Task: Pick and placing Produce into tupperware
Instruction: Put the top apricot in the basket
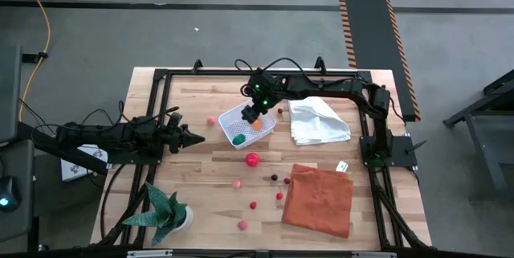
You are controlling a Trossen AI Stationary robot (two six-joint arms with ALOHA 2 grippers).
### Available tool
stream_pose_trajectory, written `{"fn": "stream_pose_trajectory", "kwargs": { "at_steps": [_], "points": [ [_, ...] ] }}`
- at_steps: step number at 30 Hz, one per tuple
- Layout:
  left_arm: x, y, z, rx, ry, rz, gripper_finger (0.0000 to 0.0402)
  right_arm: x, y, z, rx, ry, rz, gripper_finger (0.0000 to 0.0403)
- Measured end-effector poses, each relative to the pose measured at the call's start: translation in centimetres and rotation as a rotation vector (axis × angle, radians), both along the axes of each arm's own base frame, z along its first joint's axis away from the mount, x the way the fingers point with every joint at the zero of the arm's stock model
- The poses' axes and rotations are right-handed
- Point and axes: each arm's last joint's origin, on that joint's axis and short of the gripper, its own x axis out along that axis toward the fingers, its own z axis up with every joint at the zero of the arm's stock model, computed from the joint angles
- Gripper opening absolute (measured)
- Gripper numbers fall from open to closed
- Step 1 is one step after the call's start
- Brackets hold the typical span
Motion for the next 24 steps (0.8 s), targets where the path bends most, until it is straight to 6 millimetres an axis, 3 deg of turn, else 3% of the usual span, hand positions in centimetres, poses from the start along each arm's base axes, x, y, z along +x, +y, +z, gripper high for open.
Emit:
{"fn": "stream_pose_trajectory", "kwargs": {
  "at_steps": [8, 20, 24],
  "points": [
    [0.0, -0.1, 0.0, 0.002, -0.001, -0.023, 0.0001, -1.2, 0.5, 0.4, -0.017, 0.153, 0.103, 0.0123],
    [0.0, -0.1, 0.0, 0.023, -0.001, -0.026, 0.0001, -1.2, 3.7, 5.3, -0.049, 0.159, 0.304, 0.0108],
    [0.0, -0.1, 0.0, 0.022, -0.002, -0.036, 0.0001, -1.3, 5.3, 6.0, -0.051, 0.183, 0.356, 0.0108]
  ]
}}
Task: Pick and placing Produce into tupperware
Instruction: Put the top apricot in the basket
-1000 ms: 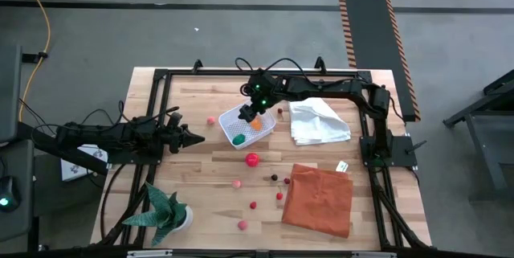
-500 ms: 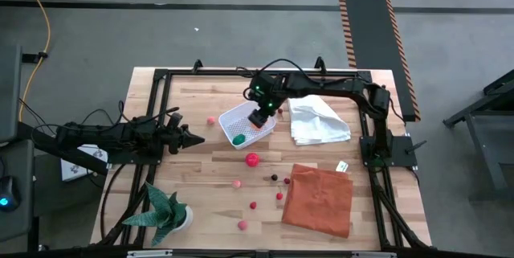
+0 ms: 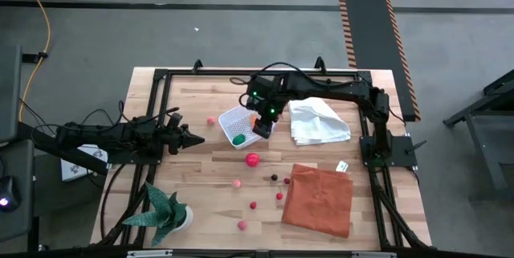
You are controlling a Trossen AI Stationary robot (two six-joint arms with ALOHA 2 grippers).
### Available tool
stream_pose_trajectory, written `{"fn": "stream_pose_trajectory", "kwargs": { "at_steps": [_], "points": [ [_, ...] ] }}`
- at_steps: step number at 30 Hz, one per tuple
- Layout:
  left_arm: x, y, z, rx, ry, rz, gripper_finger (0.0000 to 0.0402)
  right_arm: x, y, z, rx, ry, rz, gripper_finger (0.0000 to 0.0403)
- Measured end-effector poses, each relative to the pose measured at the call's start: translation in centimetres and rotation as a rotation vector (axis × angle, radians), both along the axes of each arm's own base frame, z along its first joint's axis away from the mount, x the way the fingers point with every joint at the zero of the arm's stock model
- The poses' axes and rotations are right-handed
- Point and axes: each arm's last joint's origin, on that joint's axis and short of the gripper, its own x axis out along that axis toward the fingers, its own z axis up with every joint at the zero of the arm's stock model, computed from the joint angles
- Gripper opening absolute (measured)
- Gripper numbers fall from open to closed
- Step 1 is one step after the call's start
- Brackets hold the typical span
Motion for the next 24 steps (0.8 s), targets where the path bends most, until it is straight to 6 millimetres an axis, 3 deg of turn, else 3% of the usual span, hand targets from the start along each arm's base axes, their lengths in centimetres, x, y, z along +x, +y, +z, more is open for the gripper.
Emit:
{"fn": "stream_pose_trajectory", "kwargs": {
  "at_steps": [9, 15, 24],
  "points": [
    [0.0, -0.1, 0.0, -0.003, -0.005, -0.03, 0.0001, -0.7, 3.1, -0.5, -0.09, 0.128, 0.044, 0.0108],
    [0.0, -0.1, 0.0, -0.003, -0.005, -0.028, 0.0001, -0.5, 4.6, -0.6, -0.176, 0.168, -0.071, 0.0108],
    [-0.1, 0.1, 0.2, 0.073, 0.015, 0.039, 0.0001, -0.5, 5.5, -0.6, -0.163, 0.199, -0.198, 0.0108]
  ]
}}
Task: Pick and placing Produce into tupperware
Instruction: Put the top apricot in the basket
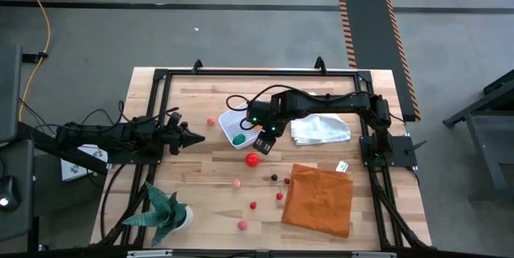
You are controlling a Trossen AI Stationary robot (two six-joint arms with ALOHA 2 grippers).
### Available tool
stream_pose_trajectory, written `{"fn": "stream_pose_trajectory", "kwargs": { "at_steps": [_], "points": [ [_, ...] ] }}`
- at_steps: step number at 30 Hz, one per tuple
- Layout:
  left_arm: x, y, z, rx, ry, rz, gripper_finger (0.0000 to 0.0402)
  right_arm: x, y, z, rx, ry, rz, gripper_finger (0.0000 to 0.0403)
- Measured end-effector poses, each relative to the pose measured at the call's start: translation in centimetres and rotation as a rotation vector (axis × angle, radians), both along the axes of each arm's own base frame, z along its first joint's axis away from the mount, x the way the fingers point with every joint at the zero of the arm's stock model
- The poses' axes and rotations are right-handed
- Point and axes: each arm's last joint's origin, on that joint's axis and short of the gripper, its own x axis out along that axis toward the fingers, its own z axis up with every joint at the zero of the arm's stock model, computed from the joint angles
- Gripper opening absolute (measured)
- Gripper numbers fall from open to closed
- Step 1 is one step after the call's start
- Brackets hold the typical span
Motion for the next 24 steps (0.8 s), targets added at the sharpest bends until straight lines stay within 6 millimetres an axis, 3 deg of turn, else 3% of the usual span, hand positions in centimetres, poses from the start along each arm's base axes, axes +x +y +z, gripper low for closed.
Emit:
{"fn": "stream_pose_trajectory", "kwargs": {
  "at_steps": [4, 14, 24],
  "points": [
    [-0.6, -0.1, 2.4, 0.096, 0.008, -0.039, 0.0001, -0.1, 0.3, 0.0, -0.014, 0.01, -0.026, 0.0108],
    [-3.2, -0.2, 10.2, 0.331, 0.234, -0.031, 0.0001, -0.7, 0.0, -0.2, -0.132, 0.079, -0.089, 0.0108],
    [-0.4, 0.2, 13.4, 0.497, 0.656, -0.175, 0.0001, -1.7, -1.7, -0.3, -0.26, 0.18, -0.061, 0.0108]
  ]
}}
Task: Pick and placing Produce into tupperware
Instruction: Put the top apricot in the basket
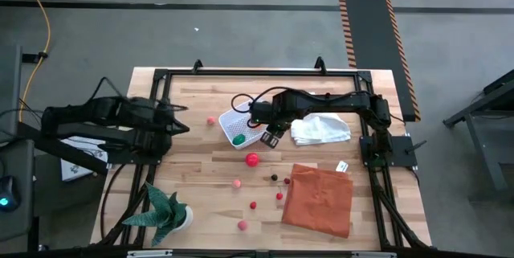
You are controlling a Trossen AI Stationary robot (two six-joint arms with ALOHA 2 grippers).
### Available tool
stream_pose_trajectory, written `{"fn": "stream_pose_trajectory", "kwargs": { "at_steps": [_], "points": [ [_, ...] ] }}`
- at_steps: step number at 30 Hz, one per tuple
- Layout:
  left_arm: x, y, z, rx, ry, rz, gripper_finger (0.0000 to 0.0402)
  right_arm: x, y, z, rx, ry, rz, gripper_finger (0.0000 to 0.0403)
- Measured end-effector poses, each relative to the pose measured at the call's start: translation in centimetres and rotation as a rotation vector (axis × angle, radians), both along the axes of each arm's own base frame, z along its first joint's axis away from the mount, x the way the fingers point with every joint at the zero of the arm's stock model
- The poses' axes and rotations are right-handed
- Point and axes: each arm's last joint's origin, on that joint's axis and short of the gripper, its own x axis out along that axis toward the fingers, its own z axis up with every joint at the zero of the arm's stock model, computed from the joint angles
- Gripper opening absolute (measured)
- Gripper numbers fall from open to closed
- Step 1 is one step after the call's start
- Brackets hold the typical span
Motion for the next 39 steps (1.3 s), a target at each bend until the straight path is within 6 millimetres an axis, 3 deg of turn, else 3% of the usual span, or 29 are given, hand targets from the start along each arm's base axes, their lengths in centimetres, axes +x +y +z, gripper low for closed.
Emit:
{"fn": "stream_pose_trajectory", "kwargs": {
  "at_steps": [4, 11, 16, 25, 33, 39],
  "points": [
    [1.4, 0.3, 0.4, 0.048, 0.141, 0.001, 0.0001, -0.4, -1.5, 0.0, -0.01, 0.038, 0.038, 0.0108],
    [3.4, 1.8, 0.3, 0.034, 0.221, 0.075, 0.0001, -0.9, -5.0, -0.1, 0.012, 0.066, 0.112, 0.0108],
    [3.3, 4.0, 0.0, -0.027, 0.224, 0.172, 0.0001, -1.9, -7.8, 0.6, 0.03, 0.051, 0.124, 0.0108],
    [2.2, 7.9, -0.3, -0.117, 0.195, 0.333, 0.0001, -5.6, -12.5, 4.2, -0.031, -0.051, 0.073, 0.0108],
    [3.3, 10.6, -2.2, -0.167, 0.305, 0.284, 0.0002, -7.1, -15.1, 4.5, -0.025, -0.062, 0.067, 0.0108],
    [4.4, 11.4, -3.5, -0.196, 0.358, 0.202, 0.0059, -7.5, -15.8, 4.5, -0.012, -0.067, 0.084, 0.0108]
  ]
}}
